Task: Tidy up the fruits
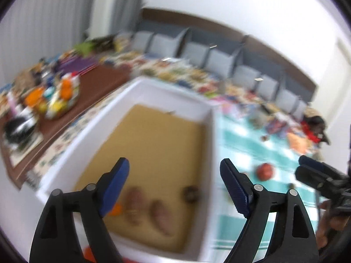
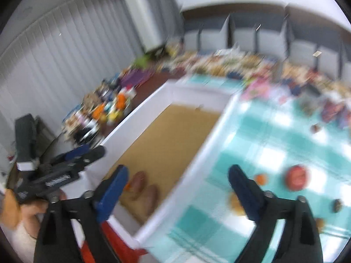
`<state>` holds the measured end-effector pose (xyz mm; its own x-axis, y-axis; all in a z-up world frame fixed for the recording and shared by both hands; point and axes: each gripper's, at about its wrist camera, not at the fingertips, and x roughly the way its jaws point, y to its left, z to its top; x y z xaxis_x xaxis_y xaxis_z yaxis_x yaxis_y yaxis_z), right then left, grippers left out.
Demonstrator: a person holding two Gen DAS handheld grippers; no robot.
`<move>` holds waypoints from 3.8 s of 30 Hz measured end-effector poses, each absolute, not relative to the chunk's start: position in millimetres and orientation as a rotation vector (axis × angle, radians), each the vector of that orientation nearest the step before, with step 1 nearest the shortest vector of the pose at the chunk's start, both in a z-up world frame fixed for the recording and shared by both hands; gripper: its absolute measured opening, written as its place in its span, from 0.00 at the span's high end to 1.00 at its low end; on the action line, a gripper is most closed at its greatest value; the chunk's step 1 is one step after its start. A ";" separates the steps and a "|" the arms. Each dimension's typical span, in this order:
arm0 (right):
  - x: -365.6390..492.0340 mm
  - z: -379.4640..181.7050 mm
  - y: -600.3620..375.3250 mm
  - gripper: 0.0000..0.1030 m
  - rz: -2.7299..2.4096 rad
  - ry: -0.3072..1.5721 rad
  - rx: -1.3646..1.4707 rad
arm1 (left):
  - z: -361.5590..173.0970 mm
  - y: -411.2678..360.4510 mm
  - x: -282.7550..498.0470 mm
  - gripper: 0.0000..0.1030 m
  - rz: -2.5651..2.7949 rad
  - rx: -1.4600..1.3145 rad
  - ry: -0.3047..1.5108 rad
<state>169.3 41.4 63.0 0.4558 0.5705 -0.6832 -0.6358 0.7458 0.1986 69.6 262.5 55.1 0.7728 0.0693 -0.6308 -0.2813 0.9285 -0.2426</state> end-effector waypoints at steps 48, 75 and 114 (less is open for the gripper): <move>137.8 -146.0 -299.8 0.00 -0.123 0.886 0.011 | -160.8 -1.1 123.2 0.04 -0.084 0.054 0.898; 138.1 -146.0 -299.6 0.00 -0.123 0.886 0.011 | -161.0 -0.9 122.0 0.04 -0.085 0.054 0.895; 139.9 -145.8 -299.2 0.00 -0.123 0.890 0.007 | -141.9 65.9 213.0 0.33 0.042 -0.132 0.934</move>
<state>139.9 -299.2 -145.8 0.6229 -0.1038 -0.7754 0.1099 0.9929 -0.0446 213.0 65.9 -141.9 0.5947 -0.0215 -0.8037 -0.0932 0.9911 -0.0955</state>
